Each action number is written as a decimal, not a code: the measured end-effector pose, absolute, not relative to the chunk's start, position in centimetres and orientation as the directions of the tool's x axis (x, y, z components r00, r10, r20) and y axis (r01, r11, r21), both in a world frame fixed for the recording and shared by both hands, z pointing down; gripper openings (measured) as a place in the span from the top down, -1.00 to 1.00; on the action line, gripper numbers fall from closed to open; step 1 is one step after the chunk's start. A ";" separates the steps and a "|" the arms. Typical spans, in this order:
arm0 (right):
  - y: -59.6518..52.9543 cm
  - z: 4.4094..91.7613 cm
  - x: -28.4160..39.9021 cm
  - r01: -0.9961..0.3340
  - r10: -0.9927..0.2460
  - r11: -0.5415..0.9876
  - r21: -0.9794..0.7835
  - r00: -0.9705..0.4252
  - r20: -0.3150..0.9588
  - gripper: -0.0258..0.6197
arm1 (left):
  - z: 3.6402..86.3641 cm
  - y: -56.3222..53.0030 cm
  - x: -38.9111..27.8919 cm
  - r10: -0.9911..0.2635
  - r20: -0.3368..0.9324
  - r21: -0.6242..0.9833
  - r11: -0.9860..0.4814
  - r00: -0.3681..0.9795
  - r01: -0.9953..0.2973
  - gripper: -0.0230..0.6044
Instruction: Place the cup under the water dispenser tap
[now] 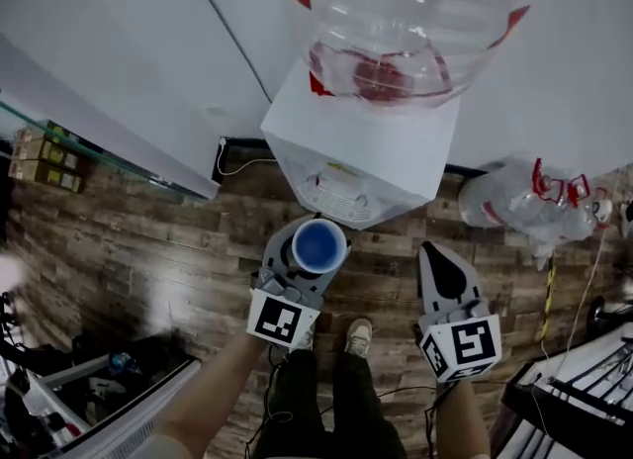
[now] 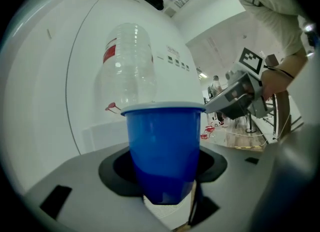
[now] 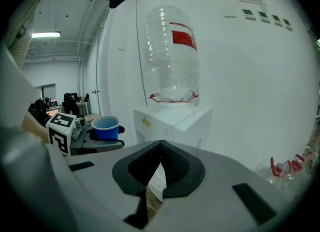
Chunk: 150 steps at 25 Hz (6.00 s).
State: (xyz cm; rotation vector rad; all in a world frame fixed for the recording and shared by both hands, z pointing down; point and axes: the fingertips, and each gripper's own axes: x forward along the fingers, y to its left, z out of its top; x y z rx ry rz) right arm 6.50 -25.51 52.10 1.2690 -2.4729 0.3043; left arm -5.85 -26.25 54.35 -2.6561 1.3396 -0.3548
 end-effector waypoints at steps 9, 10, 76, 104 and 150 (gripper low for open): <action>-26.6 62.0 5.5 -0.798 -0.700 0.602 -0.034 -0.548 0.459 0.90 | 67.1 -29.6 -6.3 -0.822 0.210 -0.251 -0.569 0.530 -0.783 0.11; -26.7 62.9 5.4 -0.795 -0.695 0.605 -0.035 -0.549 0.465 0.90 | 68.5 -29.7 -6.2 -0.822 0.219 -0.248 -0.568 0.526 -0.785 0.11; -24.5 68.7 4.6 -0.807 -0.598 0.546 -0.226 -0.564 0.569 0.90 | 77.2 -30.2 -5.8 -0.837 0.338 -0.076 -0.481 0.431 -0.874 -0.32; -20.6 33.3 6.5 -0.817 -0.778 0.577 0.000 -0.549 0.305 0.90 | 35.4 -21.9 -11.0 -0.887 0.186 -0.154 -0.452 0.423 -0.879 0.30; -10.5 22.0 5.9 -0.732 -0.732 0.671 0.114 -0.631 0.258 0.90 | 23.0 -10.3 -10.0 -0.870 0.129 -0.175 -0.492 0.475 -0.853 0.91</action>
